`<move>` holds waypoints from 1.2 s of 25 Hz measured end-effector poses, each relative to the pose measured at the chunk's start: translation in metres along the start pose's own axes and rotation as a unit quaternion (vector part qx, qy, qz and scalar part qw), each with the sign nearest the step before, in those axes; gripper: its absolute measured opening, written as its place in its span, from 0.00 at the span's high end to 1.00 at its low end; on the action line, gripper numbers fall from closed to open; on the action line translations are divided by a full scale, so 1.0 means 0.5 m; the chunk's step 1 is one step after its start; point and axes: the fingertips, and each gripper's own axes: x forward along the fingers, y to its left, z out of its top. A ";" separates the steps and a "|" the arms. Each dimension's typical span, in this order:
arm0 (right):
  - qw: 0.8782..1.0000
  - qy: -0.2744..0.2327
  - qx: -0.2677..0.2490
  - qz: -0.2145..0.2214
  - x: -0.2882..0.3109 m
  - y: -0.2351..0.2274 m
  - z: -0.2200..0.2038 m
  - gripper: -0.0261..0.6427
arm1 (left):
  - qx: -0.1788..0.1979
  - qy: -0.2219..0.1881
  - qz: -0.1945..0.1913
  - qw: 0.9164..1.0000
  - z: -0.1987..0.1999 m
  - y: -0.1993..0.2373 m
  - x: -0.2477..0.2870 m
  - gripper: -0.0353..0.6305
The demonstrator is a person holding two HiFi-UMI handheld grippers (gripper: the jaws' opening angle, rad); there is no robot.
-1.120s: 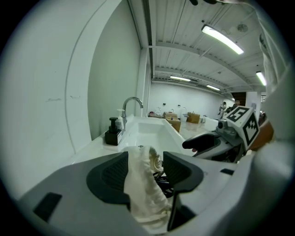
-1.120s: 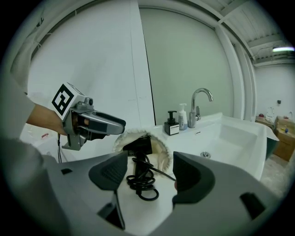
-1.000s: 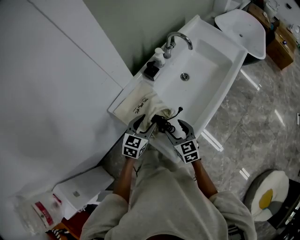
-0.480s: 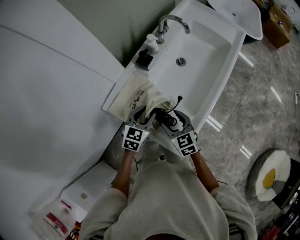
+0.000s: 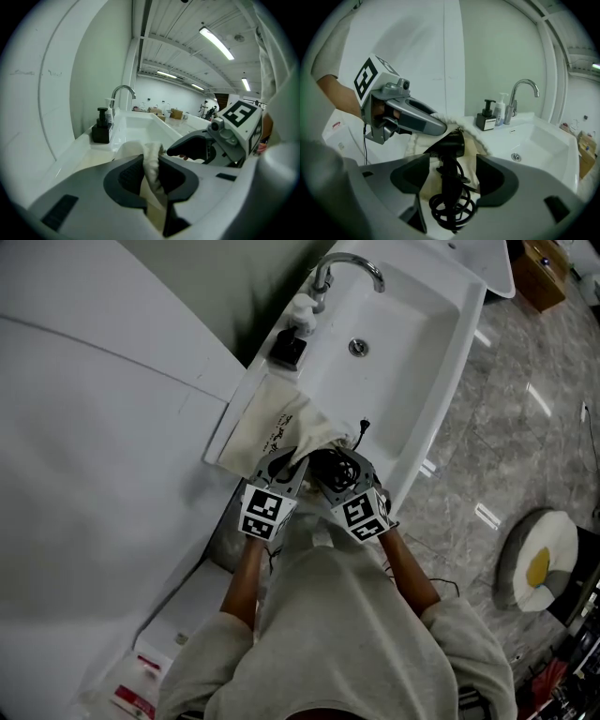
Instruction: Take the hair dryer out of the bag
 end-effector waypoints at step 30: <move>0.969 0.224 -0.100 0.030 0.185 0.009 -0.079 0.52 | -0.039 -0.034 -0.030 0.998 0.008 0.010 -0.028 0.88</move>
